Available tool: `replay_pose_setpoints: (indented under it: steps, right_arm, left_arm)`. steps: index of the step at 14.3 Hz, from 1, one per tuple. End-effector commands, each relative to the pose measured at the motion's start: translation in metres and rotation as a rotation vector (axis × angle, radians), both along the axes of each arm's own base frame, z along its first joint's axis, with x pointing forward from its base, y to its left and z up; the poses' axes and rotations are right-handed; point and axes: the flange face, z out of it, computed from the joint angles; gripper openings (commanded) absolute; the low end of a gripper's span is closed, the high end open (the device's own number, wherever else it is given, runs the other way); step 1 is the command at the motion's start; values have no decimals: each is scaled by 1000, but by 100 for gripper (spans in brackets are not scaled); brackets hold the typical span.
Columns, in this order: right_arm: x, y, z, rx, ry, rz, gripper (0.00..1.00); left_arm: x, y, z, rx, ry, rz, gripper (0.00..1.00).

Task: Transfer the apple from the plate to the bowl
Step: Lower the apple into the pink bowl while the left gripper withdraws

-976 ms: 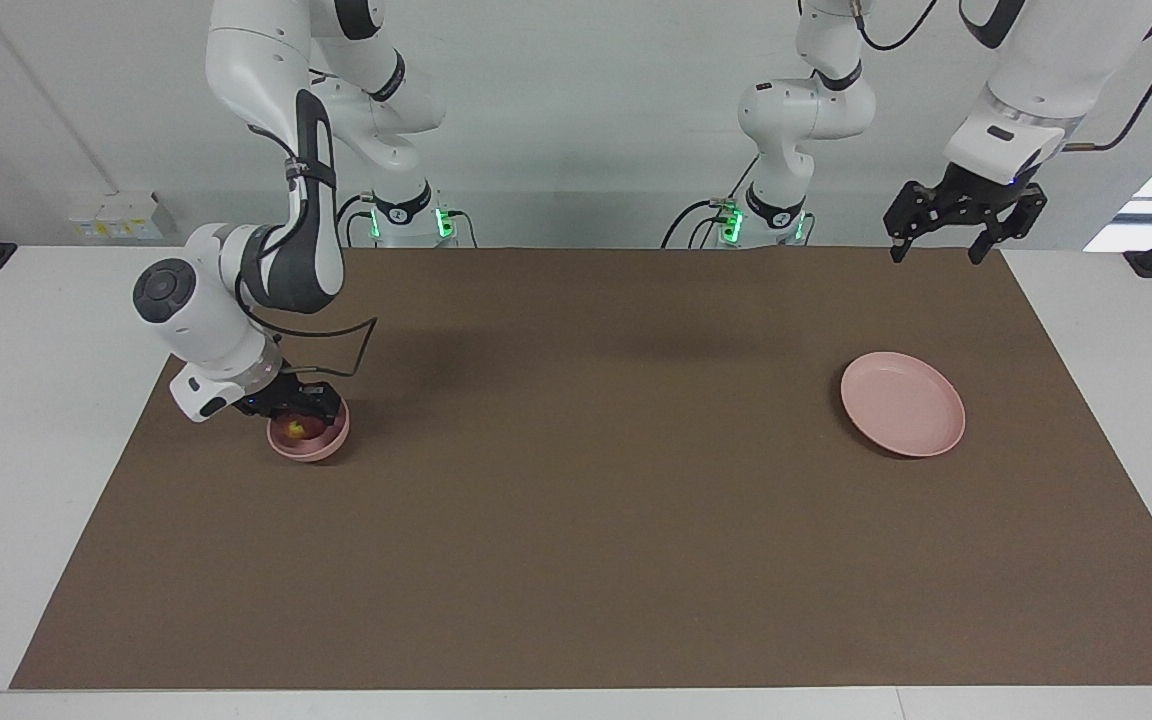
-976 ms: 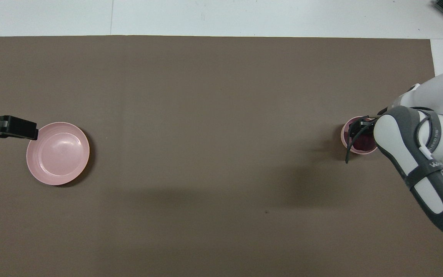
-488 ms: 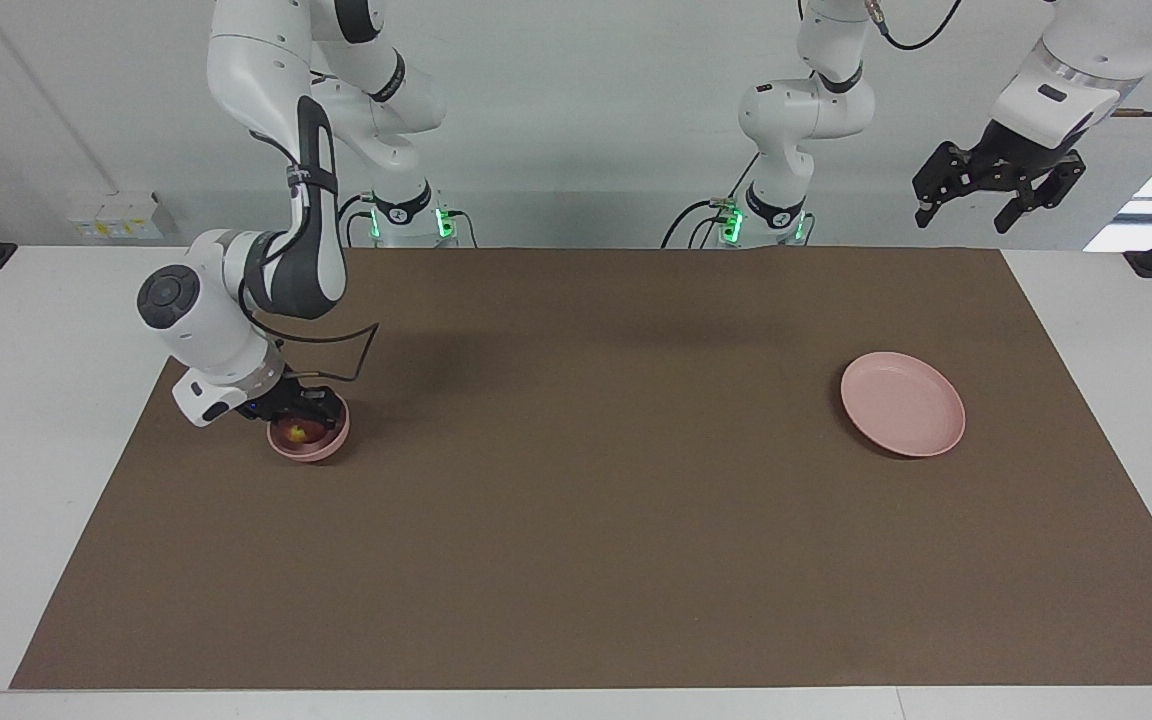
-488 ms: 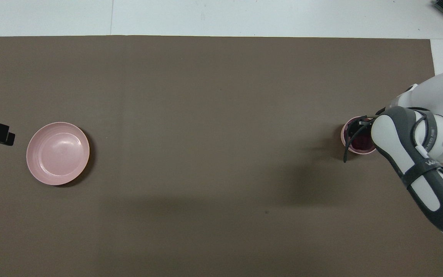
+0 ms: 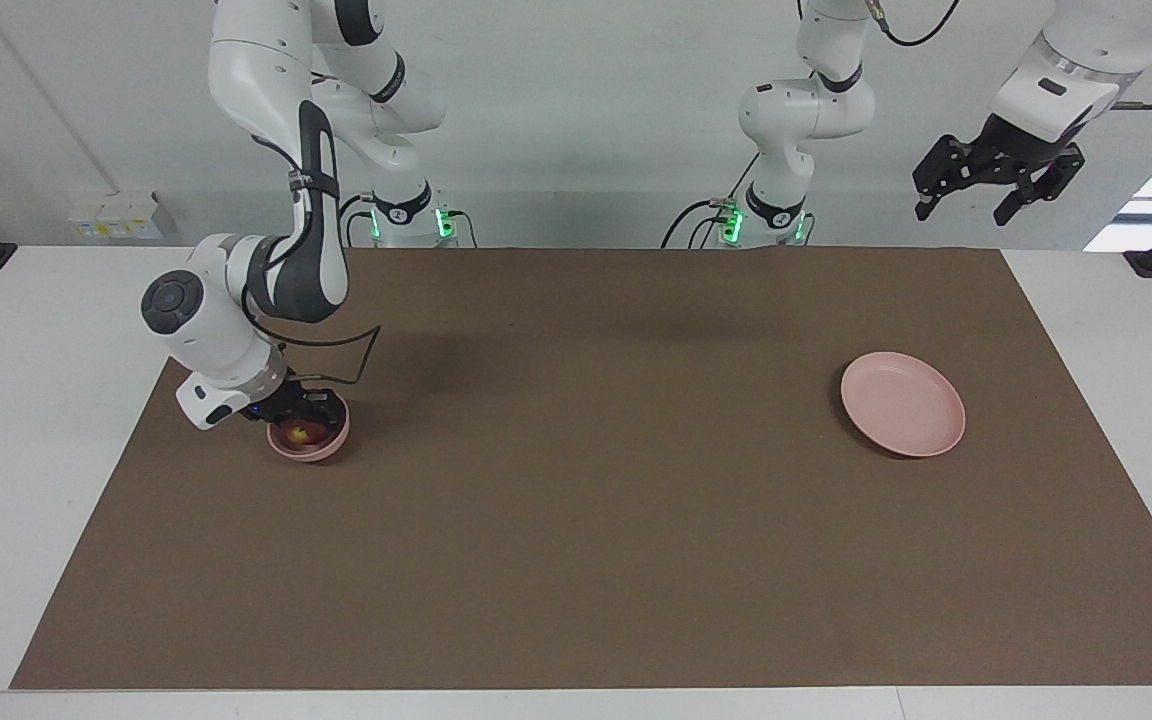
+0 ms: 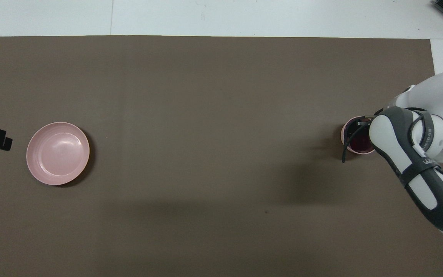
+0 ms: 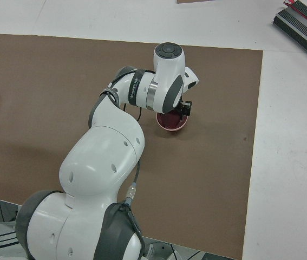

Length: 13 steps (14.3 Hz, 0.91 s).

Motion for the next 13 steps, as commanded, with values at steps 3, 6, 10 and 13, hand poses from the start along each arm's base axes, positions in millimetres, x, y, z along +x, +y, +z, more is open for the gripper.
replay_pose_setpoints:
  steps: [3, 6, 10, 13]
  right_arm:
    - [-1, -1, -2, -18, -9, -13, 48]
    - [-2, -1, -4, -18, -6, -13, 57]
    - [-3, -1, -4, -18, -4, -13, 66]
    - [-2, -1, -4, -18, -6, -13, 80]
  left_arm:
    - [-7, 20, 0, 5, 6, 28, 100]
    - [-5, 17, 0, 32, -8, 22, 100]
    - [-5, 20, 1, 32, -10, 27, 100]
    - [-5, 20, 2, 19, -9, 30, 100]
